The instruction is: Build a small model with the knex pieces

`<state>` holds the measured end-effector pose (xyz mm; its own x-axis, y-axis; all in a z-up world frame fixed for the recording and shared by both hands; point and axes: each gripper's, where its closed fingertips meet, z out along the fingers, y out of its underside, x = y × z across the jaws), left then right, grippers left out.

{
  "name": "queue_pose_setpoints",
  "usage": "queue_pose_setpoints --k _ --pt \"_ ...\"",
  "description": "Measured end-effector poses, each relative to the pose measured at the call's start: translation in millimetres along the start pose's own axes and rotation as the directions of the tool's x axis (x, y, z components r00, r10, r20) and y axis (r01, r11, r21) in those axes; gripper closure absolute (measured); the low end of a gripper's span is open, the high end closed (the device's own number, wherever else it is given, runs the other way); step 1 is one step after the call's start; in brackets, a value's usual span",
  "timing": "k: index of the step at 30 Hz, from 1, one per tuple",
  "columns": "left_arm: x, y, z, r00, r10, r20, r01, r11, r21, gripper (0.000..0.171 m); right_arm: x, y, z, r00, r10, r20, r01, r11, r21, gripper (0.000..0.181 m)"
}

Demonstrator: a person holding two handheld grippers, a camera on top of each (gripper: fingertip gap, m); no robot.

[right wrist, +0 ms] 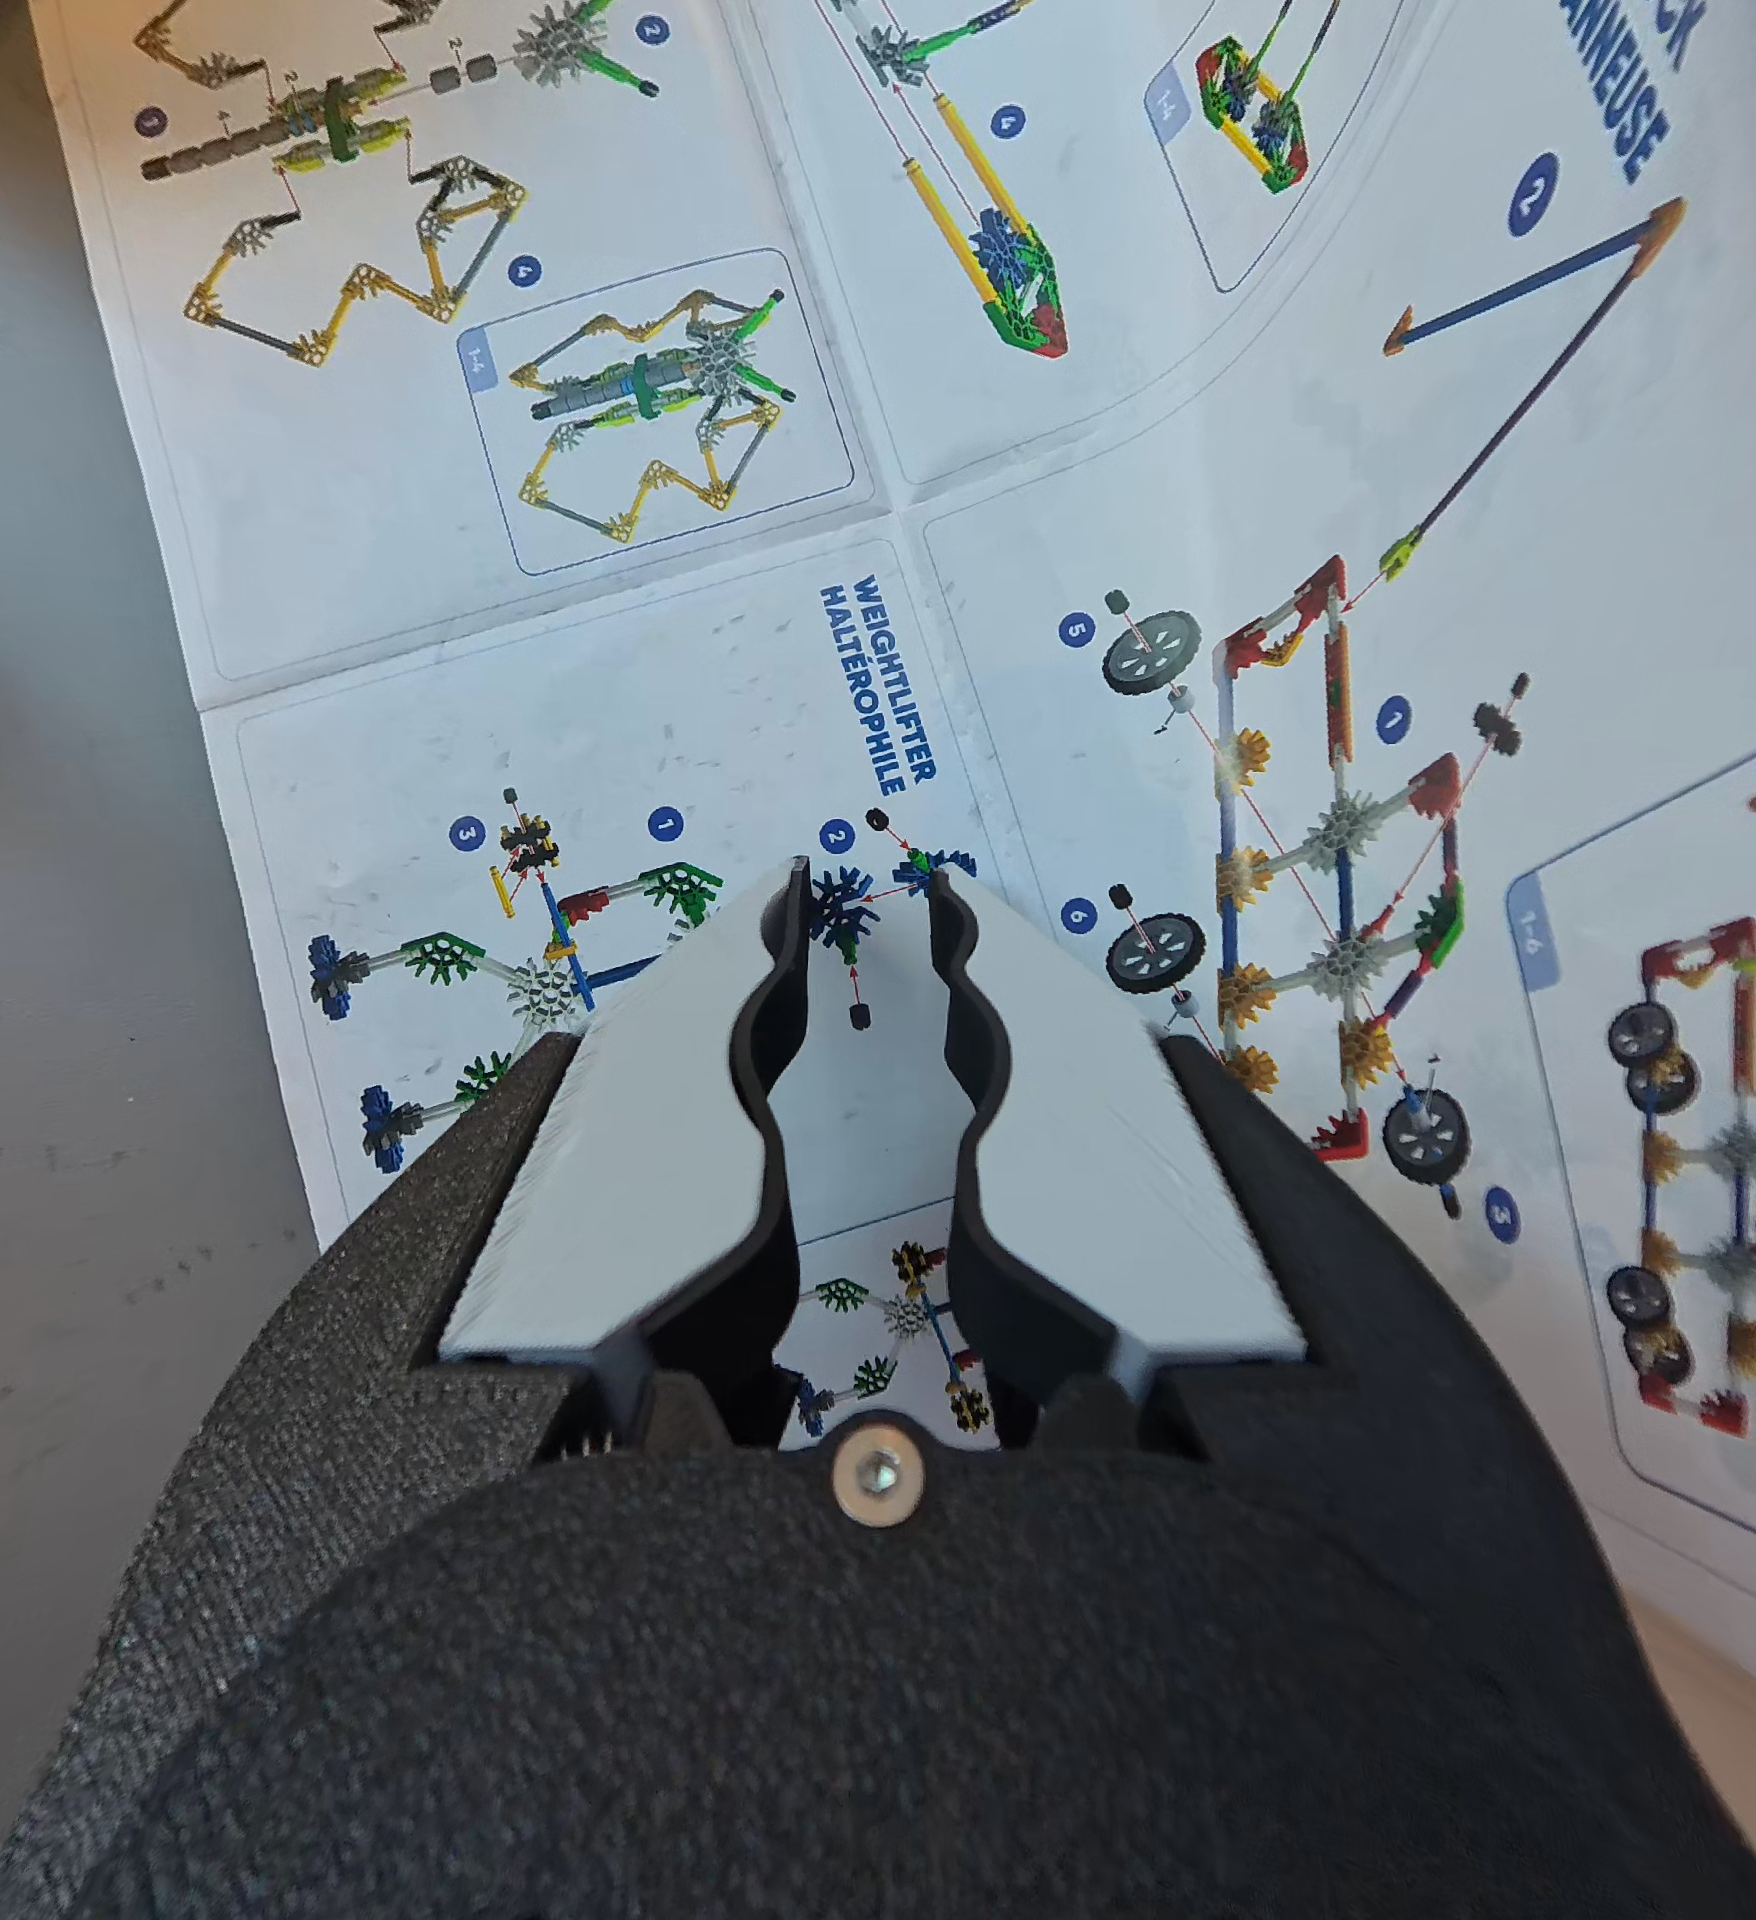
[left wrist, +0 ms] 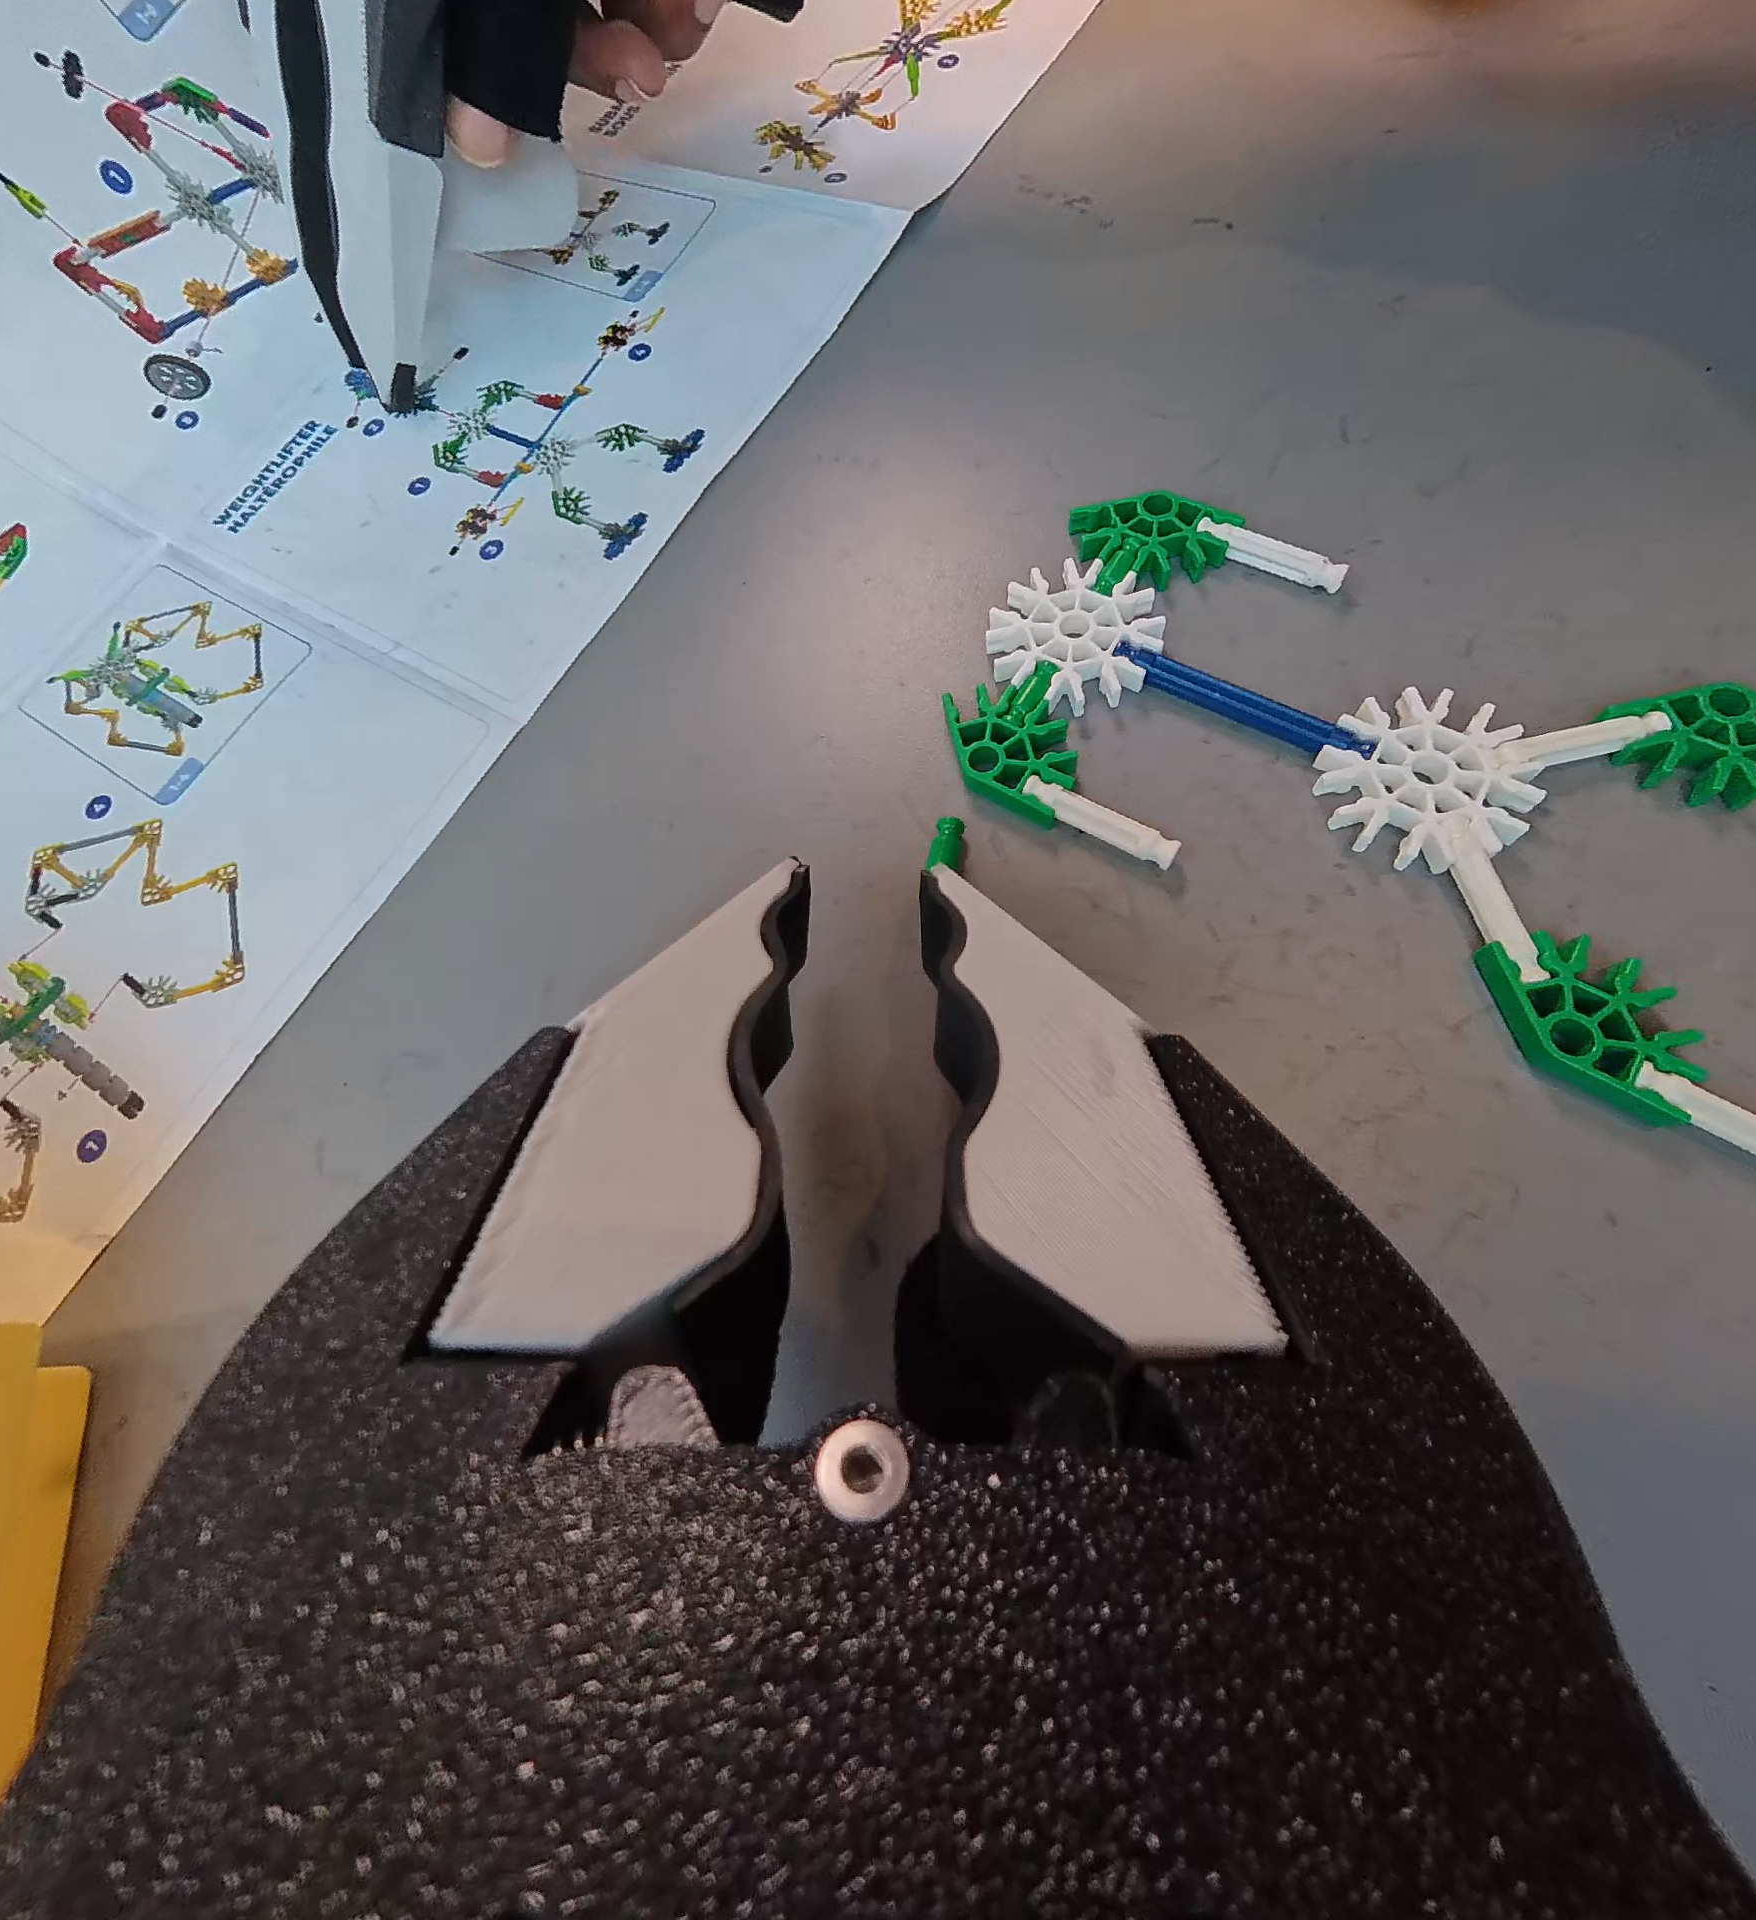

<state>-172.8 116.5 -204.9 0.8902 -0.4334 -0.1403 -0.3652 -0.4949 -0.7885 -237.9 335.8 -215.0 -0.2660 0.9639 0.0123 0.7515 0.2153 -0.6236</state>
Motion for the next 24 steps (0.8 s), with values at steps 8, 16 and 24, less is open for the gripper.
queue_pose_setpoints --k 8,16,24 --pt "0.5 1.2 1.1 1.000 -0.001 -0.004 0.001 1.000 -0.004 0.152 1.5 0.1 0.1 1.000 -0.008 -0.012 0.008 1.000 0.009 0.178" --pt "0.5 2.3 1.9 1.000 0.002 -0.002 -0.002 1.000 -0.010 0.152 -0.4 0.2 0.0 1.000 -0.001 -0.006 0.002 1.000 0.025 0.162" --pt "0.4 3.2 2.7 1.000 0.004 -0.001 -0.004 1.000 -0.015 0.152 -3.2 2.5 -1.6 1.000 0.004 0.003 -0.004 1.000 0.022 0.154"
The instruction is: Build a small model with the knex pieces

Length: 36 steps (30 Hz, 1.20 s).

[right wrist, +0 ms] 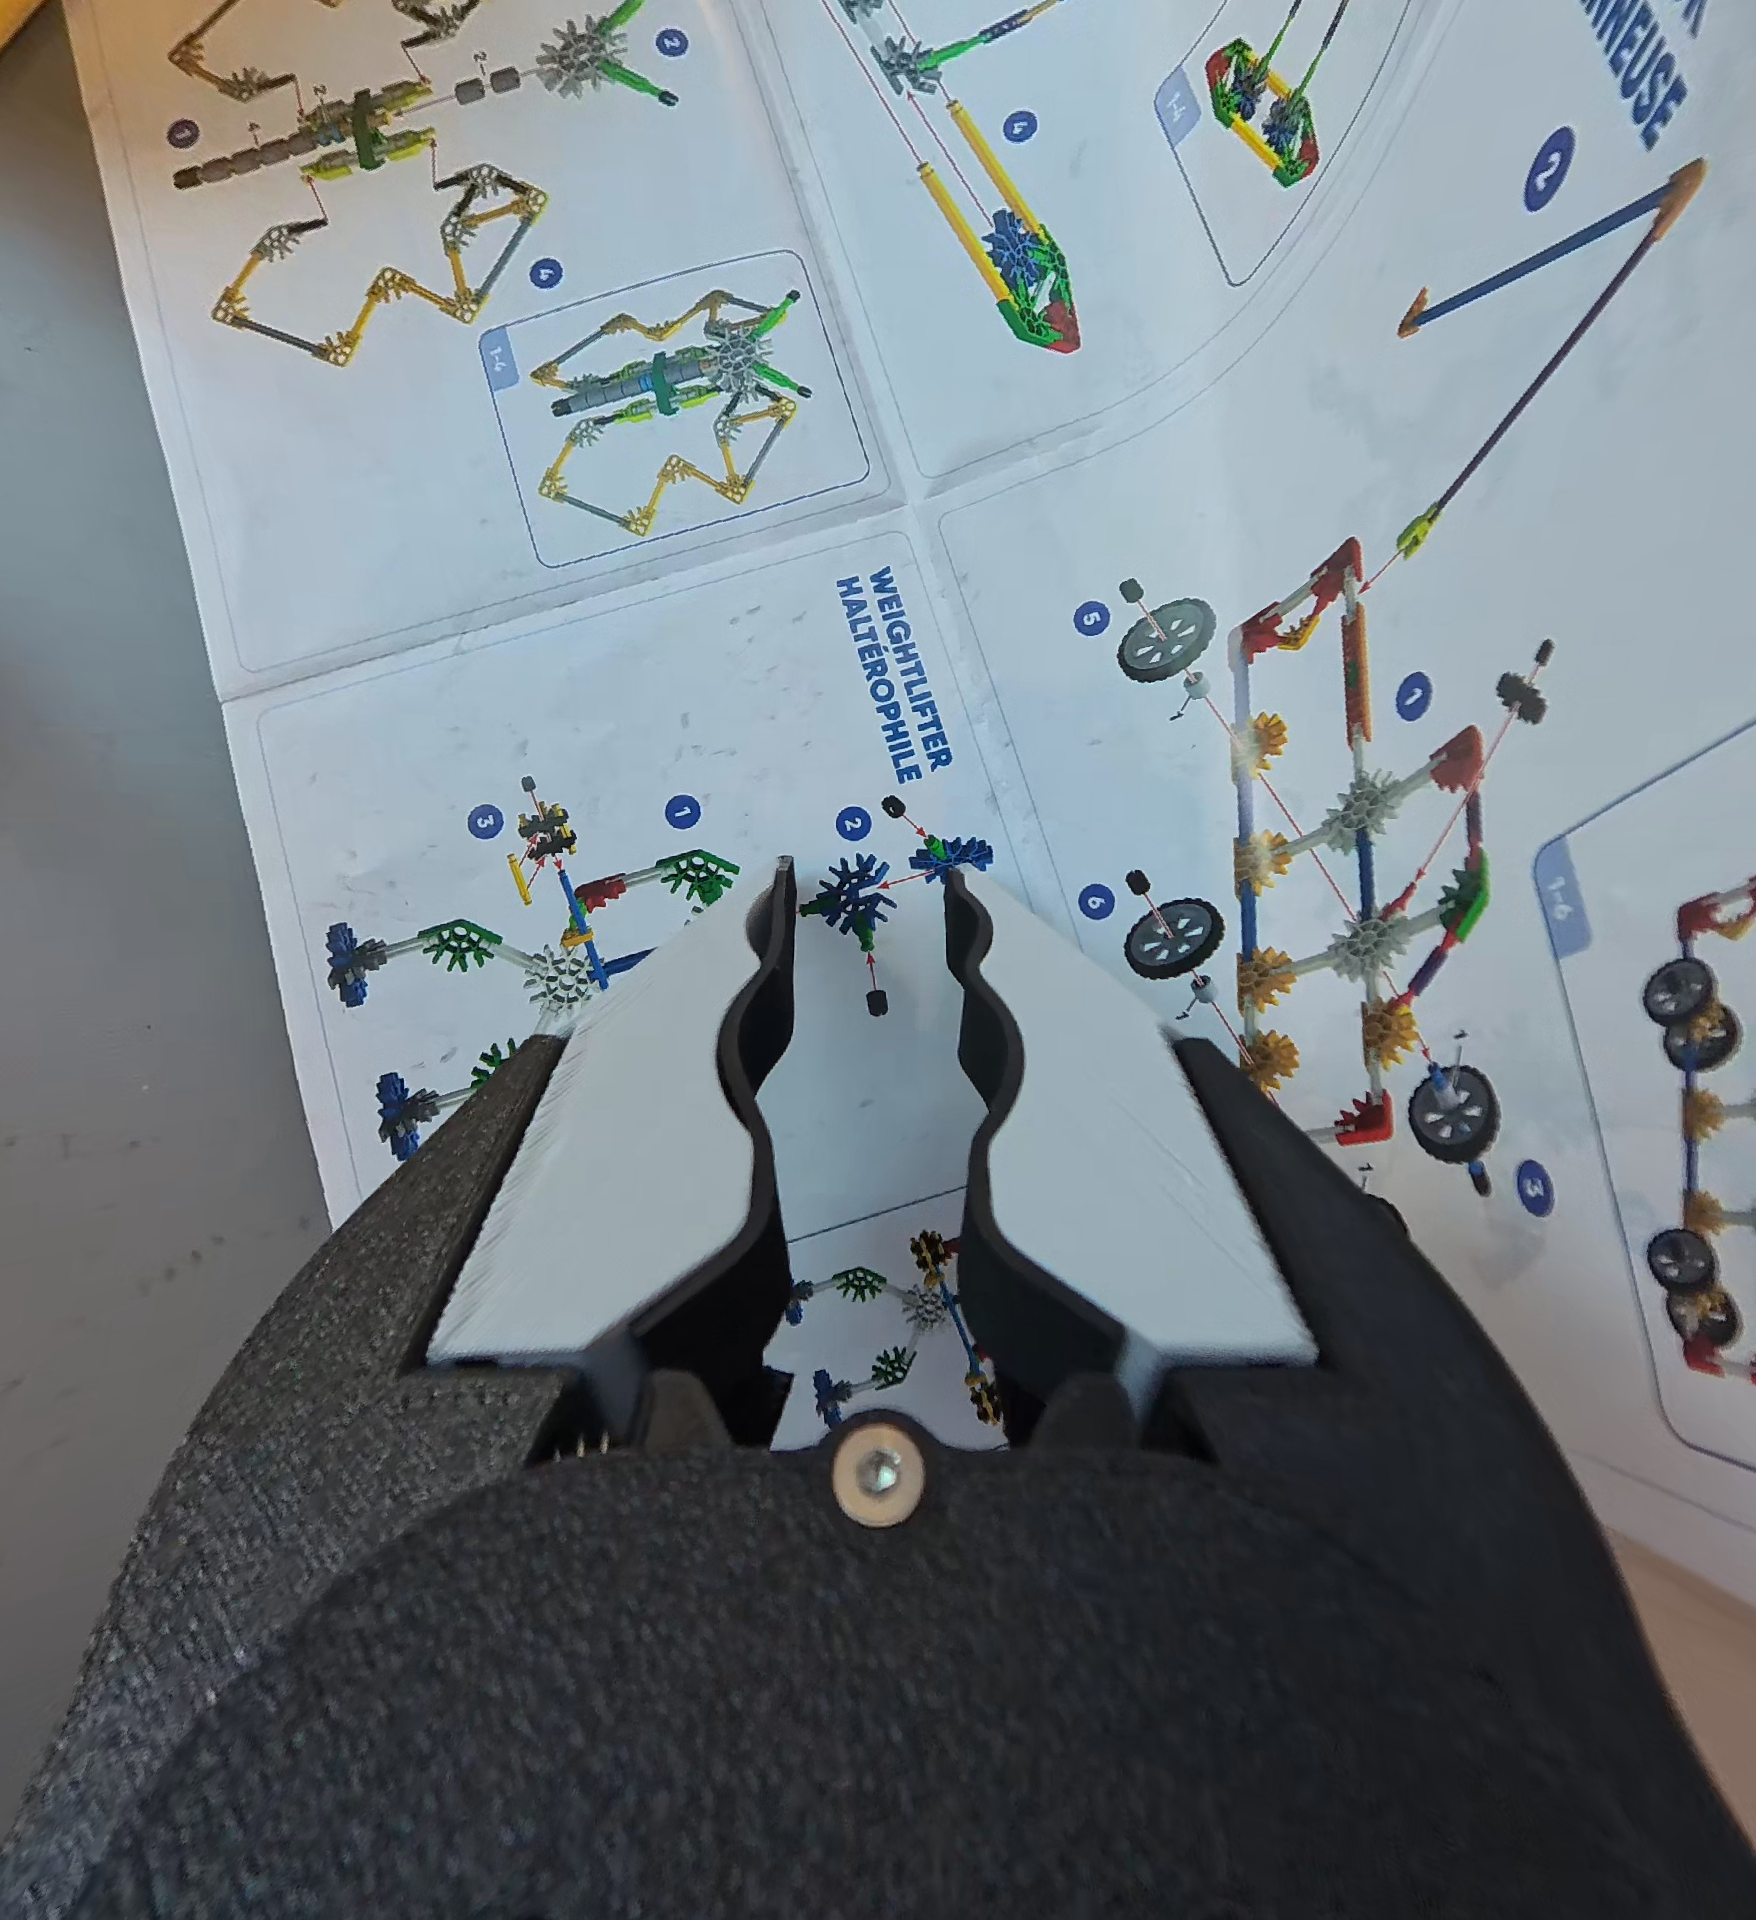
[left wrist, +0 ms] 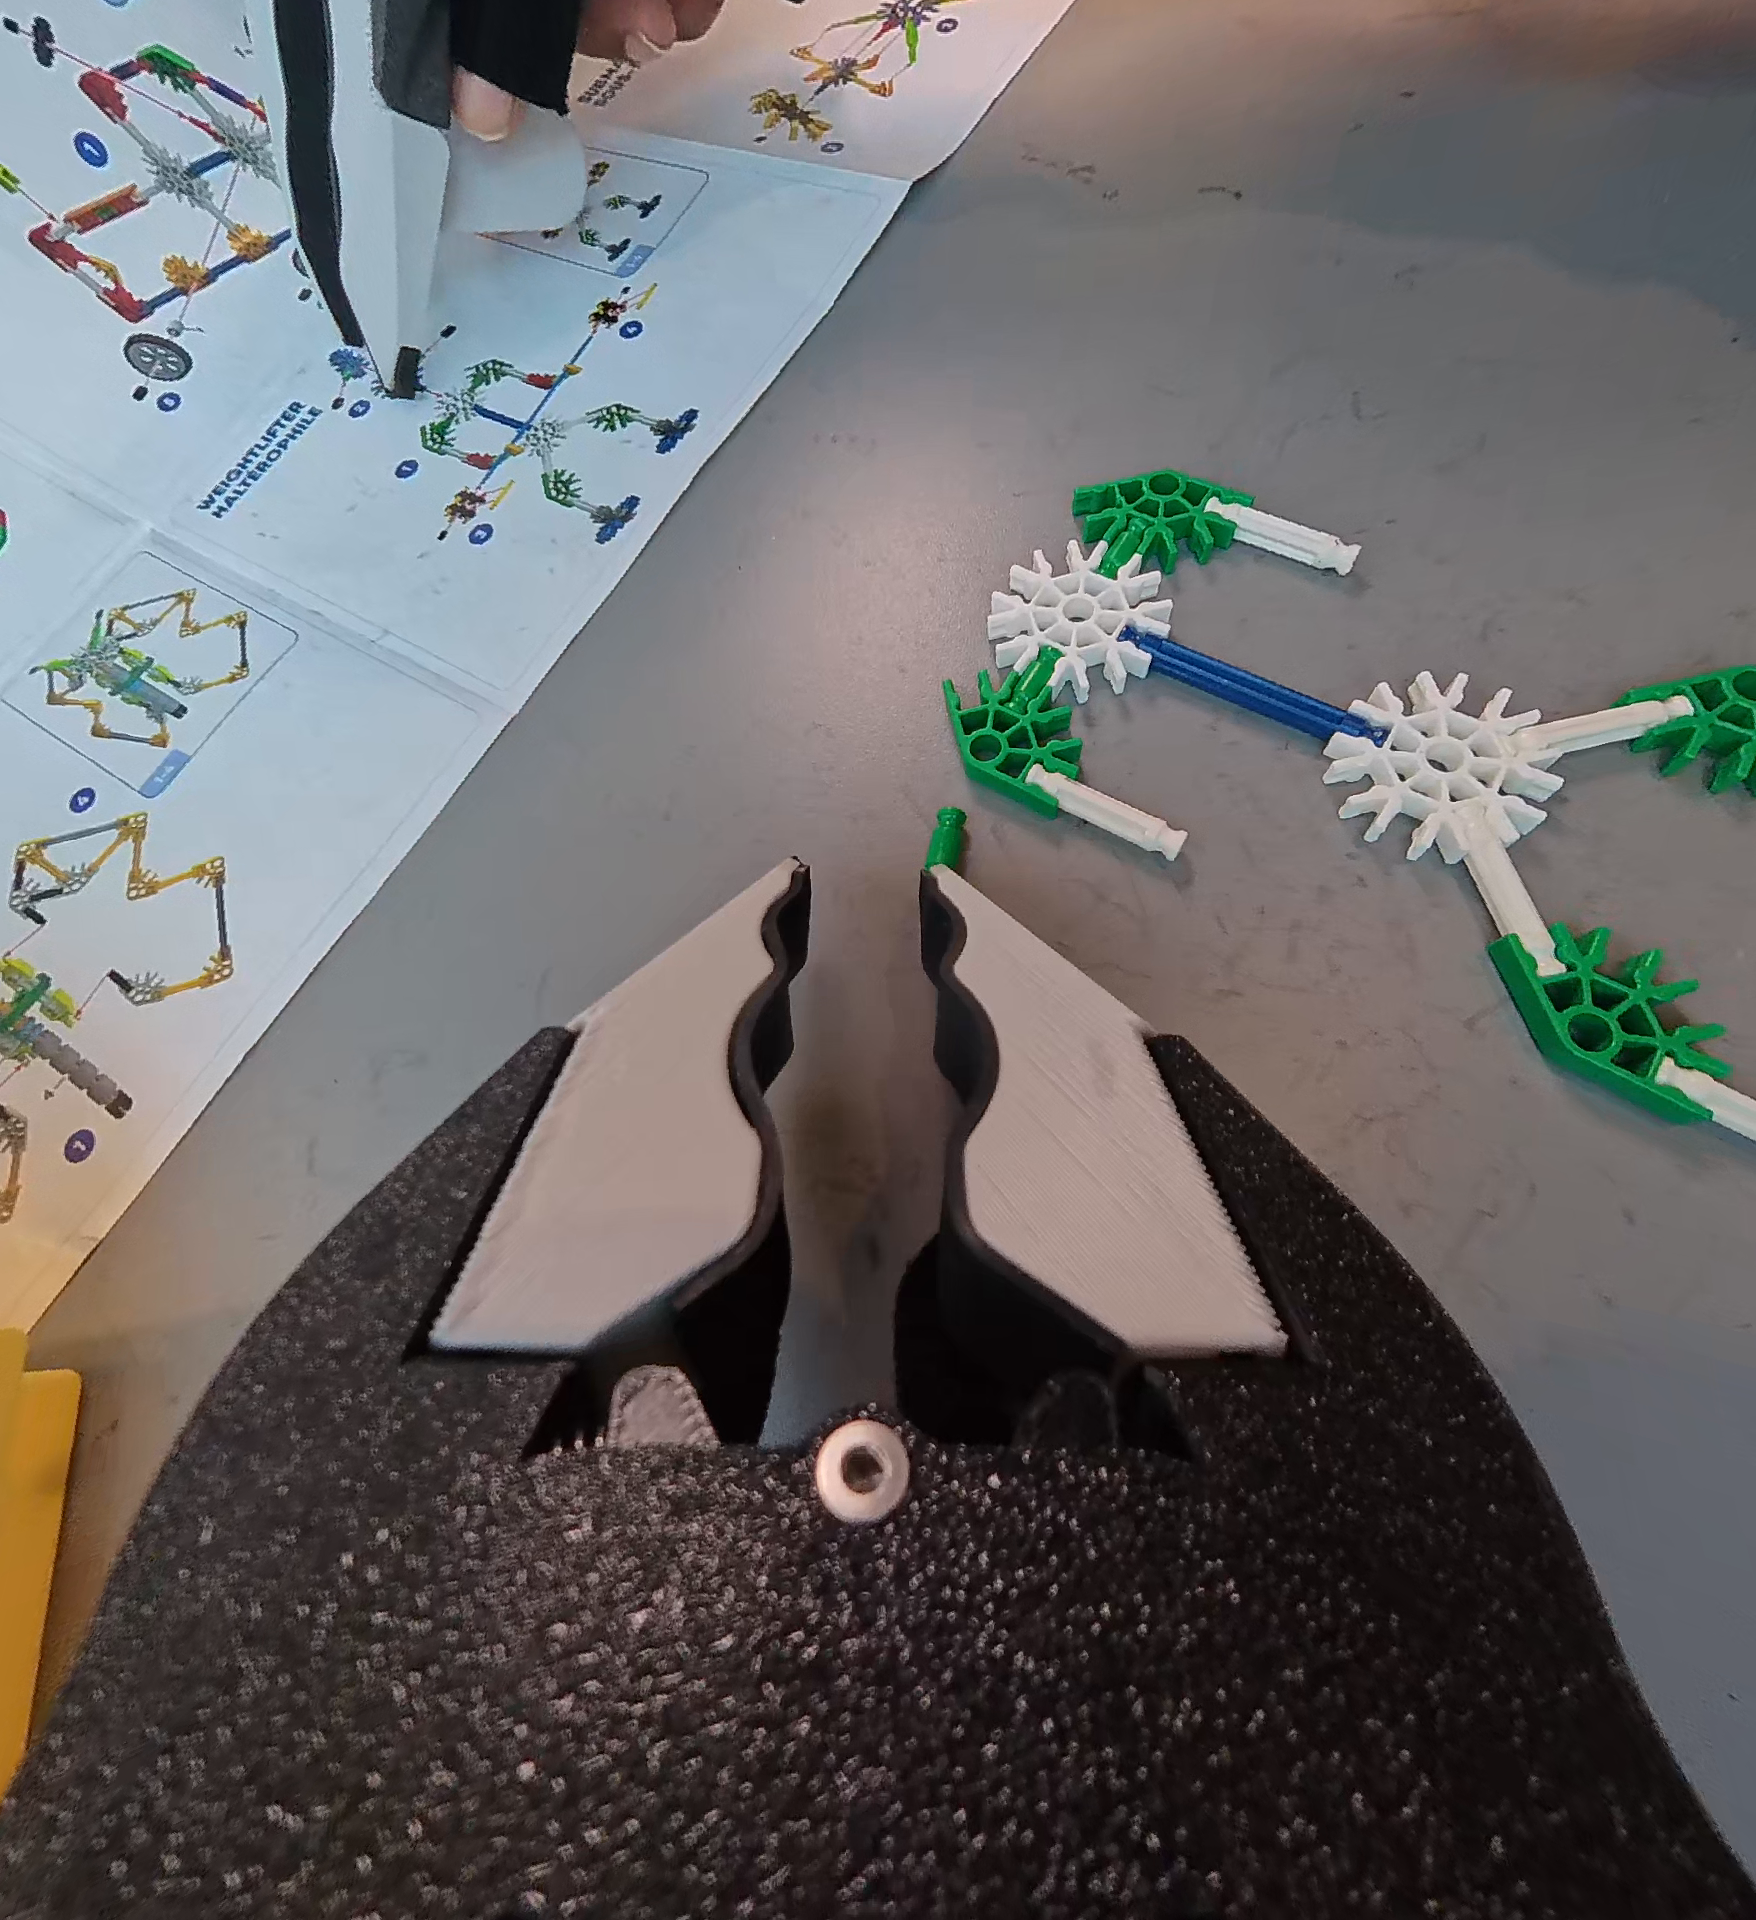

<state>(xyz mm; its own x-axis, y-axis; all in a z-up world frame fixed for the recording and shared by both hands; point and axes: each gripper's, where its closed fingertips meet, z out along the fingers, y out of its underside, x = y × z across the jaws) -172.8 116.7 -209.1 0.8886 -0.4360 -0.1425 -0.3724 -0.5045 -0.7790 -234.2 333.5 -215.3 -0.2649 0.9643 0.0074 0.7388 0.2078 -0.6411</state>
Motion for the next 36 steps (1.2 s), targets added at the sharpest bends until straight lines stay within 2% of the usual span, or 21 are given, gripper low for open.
queue_pose_setpoints --k 7,17,36 --pt "0.5 0.7 0.5 1.000 0.004 -0.001 -0.004 1.000 -0.005 0.152 -1.9 0.4 -2.4 1.000 -0.007 -0.005 0.007 1.000 -0.007 0.149" --pt "1.1 1.8 1.3 1.000 0.007 -0.001 -0.007 1.000 -0.012 0.152 -6.7 1.3 -5.6 1.000 -0.005 -0.009 0.005 1.000 -0.027 0.129" --pt "1.1 3.4 3.3 1.000 0.018 0.004 -0.018 1.000 -0.025 0.152 -13.1 8.3 -22.5 0.997 0.040 -0.068 -0.041 0.999 -0.007 0.121"
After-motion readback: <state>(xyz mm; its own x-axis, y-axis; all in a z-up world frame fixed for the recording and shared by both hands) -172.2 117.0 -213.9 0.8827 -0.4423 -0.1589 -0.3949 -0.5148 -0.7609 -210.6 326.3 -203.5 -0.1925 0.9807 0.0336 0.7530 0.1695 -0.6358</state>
